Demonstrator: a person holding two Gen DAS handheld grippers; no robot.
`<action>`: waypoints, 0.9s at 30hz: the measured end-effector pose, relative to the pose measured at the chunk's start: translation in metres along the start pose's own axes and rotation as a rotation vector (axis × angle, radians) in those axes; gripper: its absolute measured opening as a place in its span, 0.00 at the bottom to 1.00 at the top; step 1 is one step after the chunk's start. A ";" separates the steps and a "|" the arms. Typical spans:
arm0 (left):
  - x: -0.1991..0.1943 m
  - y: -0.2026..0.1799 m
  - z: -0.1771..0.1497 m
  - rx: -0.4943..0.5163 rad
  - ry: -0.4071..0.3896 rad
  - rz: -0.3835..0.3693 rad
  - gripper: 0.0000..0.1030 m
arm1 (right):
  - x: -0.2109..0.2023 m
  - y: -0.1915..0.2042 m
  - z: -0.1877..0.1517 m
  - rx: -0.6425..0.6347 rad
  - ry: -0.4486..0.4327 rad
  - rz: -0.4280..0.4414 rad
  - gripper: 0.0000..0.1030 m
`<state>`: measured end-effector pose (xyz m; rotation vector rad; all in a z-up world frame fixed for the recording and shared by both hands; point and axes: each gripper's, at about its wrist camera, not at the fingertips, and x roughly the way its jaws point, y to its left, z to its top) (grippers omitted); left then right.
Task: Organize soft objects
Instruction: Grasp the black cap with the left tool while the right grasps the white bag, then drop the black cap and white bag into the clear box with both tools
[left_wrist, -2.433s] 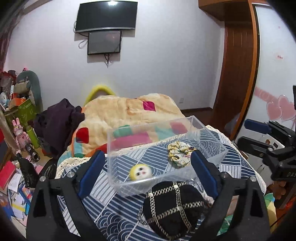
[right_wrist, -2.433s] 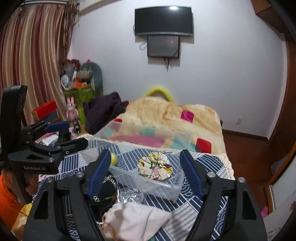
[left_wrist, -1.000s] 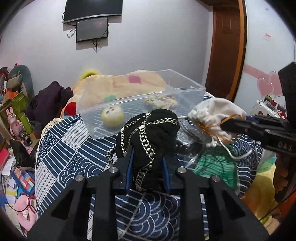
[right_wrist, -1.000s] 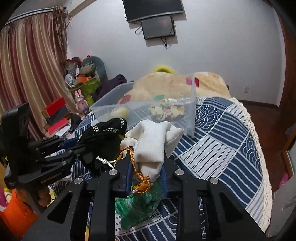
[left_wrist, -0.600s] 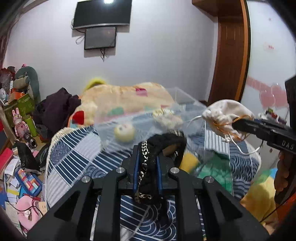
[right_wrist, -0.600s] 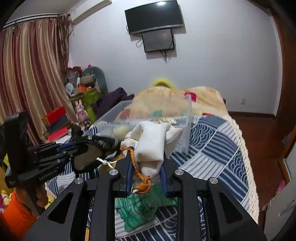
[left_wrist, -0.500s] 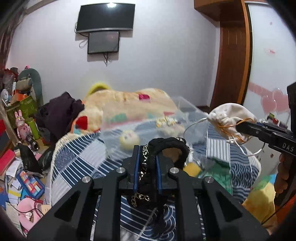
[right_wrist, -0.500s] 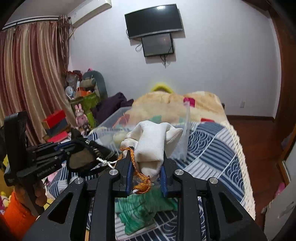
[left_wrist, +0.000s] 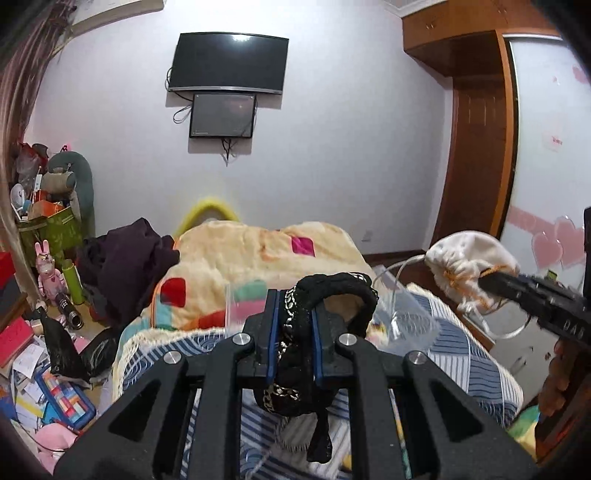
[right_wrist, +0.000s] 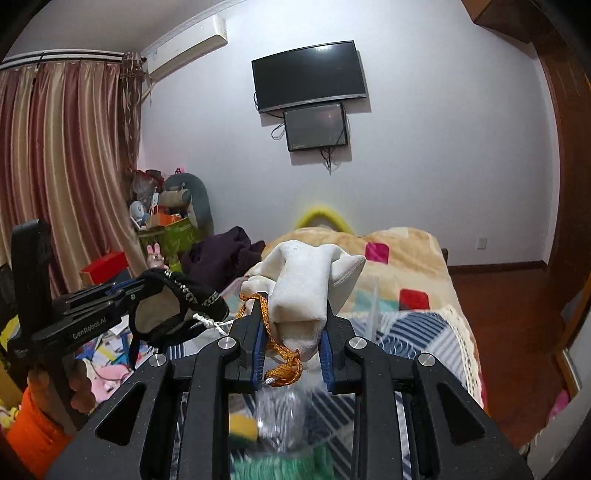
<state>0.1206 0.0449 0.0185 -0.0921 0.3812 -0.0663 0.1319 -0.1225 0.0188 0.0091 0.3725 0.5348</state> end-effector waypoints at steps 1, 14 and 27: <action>0.006 0.001 0.004 -0.004 -0.001 0.008 0.14 | 0.006 0.000 0.003 -0.003 0.006 -0.002 0.21; 0.092 -0.021 0.007 0.030 0.090 0.055 0.14 | 0.078 -0.006 -0.012 -0.041 0.194 -0.048 0.21; 0.131 -0.042 -0.029 0.103 0.258 0.008 0.14 | 0.108 -0.012 -0.028 -0.067 0.362 -0.070 0.23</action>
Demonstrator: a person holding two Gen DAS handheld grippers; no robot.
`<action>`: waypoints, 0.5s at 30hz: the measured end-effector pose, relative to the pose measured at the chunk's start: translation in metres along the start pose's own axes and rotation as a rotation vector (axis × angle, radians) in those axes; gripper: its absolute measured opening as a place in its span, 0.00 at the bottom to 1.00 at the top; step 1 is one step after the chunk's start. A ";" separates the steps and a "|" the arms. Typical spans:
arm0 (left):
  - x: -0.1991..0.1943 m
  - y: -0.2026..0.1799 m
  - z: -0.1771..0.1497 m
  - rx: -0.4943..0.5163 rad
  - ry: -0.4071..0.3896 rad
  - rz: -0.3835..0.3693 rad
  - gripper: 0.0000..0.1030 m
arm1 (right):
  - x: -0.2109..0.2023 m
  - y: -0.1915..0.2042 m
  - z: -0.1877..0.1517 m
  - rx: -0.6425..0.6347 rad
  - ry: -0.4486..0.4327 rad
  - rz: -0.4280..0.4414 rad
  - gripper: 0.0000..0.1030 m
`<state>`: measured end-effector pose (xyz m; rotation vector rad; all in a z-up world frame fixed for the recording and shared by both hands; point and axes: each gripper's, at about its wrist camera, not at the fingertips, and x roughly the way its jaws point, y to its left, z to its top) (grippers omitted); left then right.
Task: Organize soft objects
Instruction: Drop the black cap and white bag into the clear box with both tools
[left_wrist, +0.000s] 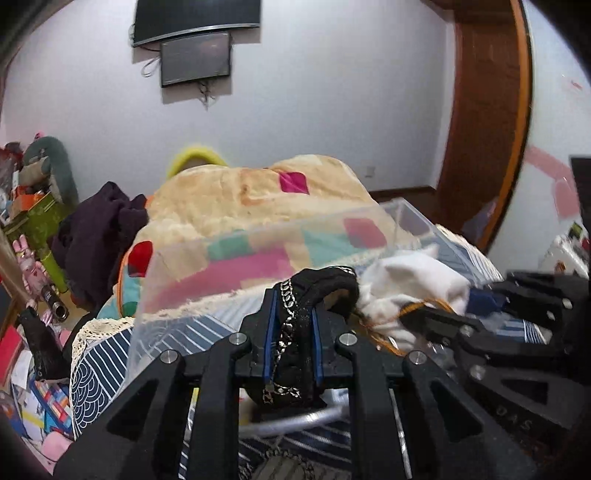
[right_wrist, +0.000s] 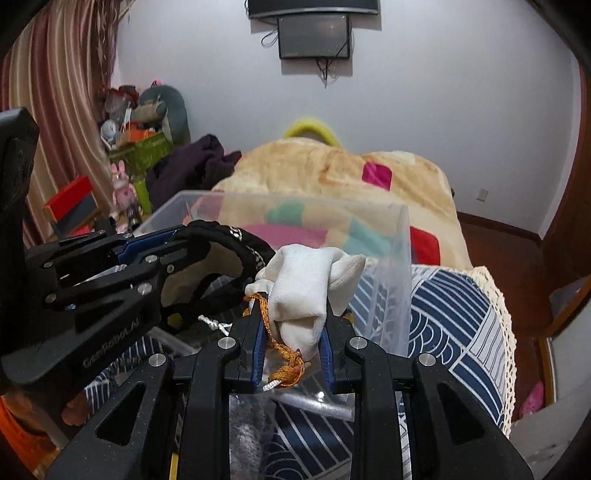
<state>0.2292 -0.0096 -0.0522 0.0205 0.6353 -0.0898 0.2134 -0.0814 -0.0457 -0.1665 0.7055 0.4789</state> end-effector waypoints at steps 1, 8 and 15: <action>-0.002 -0.003 -0.003 0.013 0.003 -0.009 0.14 | -0.001 0.000 -0.001 -0.004 0.001 -0.001 0.23; -0.016 -0.005 -0.013 0.014 0.033 -0.054 0.22 | -0.019 0.004 -0.004 -0.036 -0.009 -0.011 0.34; -0.058 -0.001 -0.012 -0.002 -0.034 -0.098 0.46 | -0.058 0.002 -0.005 -0.040 -0.103 0.002 0.47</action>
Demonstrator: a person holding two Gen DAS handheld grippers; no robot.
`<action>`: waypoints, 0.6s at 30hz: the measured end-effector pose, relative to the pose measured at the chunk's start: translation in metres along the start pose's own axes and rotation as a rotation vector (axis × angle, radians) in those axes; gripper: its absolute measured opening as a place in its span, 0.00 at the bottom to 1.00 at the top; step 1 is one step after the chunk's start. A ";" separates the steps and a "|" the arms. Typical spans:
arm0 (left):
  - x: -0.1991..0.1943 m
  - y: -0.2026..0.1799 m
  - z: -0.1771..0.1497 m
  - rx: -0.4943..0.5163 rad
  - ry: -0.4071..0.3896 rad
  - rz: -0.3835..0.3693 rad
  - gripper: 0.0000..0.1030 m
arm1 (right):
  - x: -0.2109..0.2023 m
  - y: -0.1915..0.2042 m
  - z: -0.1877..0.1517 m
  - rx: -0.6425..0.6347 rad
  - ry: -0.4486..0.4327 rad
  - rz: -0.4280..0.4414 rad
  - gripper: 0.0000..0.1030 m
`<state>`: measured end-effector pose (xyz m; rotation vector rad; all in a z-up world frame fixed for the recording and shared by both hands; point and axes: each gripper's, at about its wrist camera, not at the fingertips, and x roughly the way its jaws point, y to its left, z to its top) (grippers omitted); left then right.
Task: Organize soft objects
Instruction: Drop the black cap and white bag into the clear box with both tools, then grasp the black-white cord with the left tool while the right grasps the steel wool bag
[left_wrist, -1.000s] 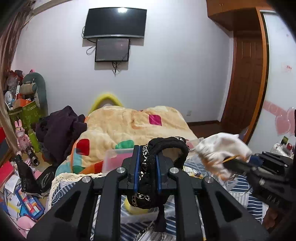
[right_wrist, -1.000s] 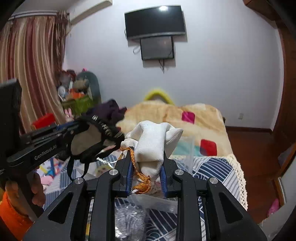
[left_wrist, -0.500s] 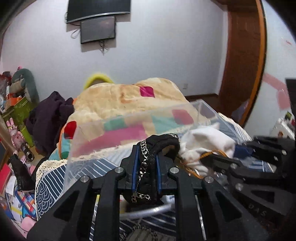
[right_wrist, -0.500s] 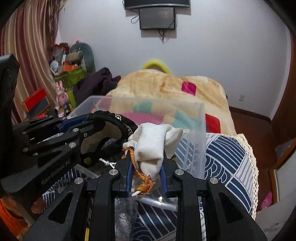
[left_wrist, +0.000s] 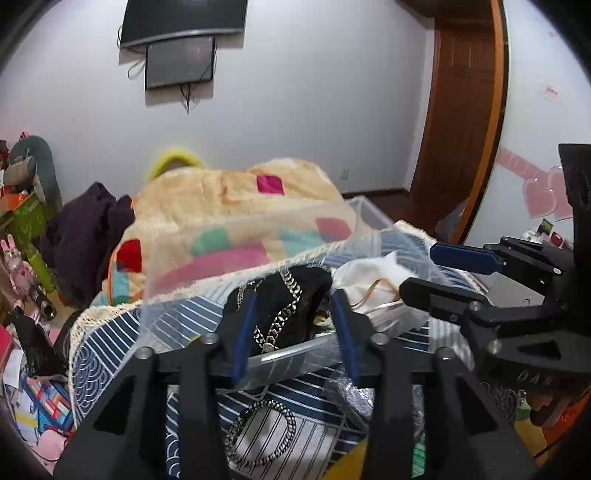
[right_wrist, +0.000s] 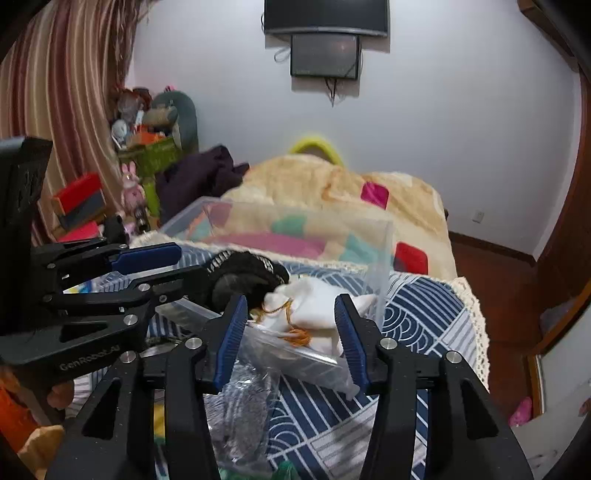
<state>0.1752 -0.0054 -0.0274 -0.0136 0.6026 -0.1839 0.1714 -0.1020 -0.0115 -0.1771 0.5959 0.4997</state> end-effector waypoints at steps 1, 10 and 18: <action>-0.007 0.000 0.000 0.003 -0.013 -0.001 0.47 | -0.006 0.000 0.000 0.003 -0.016 0.005 0.48; -0.047 0.011 -0.024 0.000 -0.037 0.005 0.70 | -0.023 0.005 -0.018 0.010 -0.052 0.027 0.55; -0.023 0.031 -0.077 -0.050 0.113 0.035 0.70 | 0.014 0.000 -0.055 0.057 0.107 0.064 0.55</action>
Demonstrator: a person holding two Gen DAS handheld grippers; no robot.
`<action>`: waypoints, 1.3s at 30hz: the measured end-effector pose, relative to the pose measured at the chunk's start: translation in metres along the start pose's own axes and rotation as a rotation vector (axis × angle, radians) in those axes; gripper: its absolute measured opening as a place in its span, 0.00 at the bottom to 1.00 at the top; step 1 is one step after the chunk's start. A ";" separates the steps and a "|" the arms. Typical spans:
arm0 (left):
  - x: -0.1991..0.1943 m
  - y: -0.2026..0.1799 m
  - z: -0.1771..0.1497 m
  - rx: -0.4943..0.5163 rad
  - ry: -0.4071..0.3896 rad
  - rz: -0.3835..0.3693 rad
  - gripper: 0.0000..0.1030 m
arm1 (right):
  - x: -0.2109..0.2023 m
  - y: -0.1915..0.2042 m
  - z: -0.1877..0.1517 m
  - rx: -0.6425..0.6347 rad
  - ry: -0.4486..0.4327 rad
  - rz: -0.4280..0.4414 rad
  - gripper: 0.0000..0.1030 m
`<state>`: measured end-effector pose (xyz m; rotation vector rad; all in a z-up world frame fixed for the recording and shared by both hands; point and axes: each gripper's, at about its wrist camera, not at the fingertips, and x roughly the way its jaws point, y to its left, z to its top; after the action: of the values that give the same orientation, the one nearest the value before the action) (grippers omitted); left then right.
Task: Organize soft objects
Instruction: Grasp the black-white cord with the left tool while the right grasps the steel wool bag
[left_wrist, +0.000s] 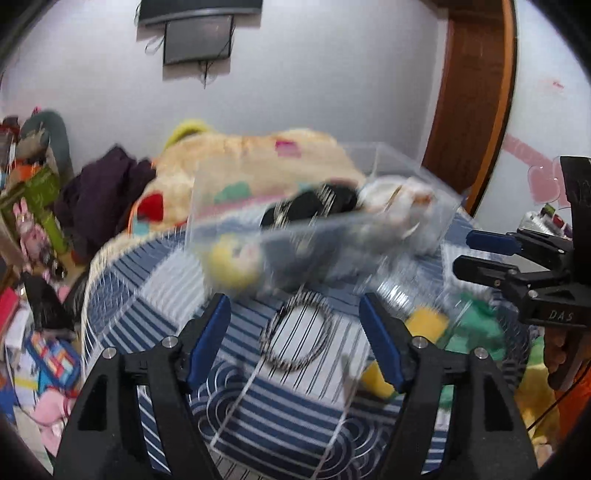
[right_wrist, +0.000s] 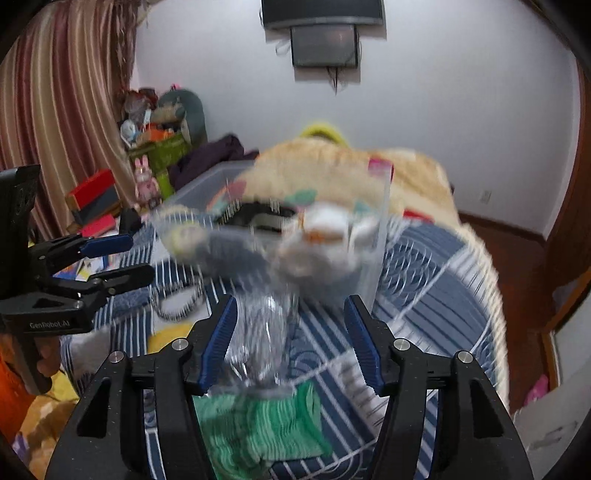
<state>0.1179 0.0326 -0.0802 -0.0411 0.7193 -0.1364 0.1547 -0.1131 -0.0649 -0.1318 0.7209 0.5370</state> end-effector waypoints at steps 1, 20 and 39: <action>0.007 0.002 -0.005 -0.010 0.025 0.011 0.70 | 0.007 -0.001 -0.002 0.008 0.023 0.013 0.55; 0.054 -0.004 -0.019 -0.031 0.130 -0.009 0.53 | 0.040 0.014 -0.012 0.029 0.131 0.156 0.29; -0.003 -0.012 -0.022 0.003 0.006 -0.033 0.10 | -0.033 0.004 -0.010 0.028 -0.083 0.061 0.20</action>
<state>0.0996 0.0217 -0.0939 -0.0495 0.7243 -0.1689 0.1265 -0.1258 -0.0503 -0.0613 0.6528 0.5874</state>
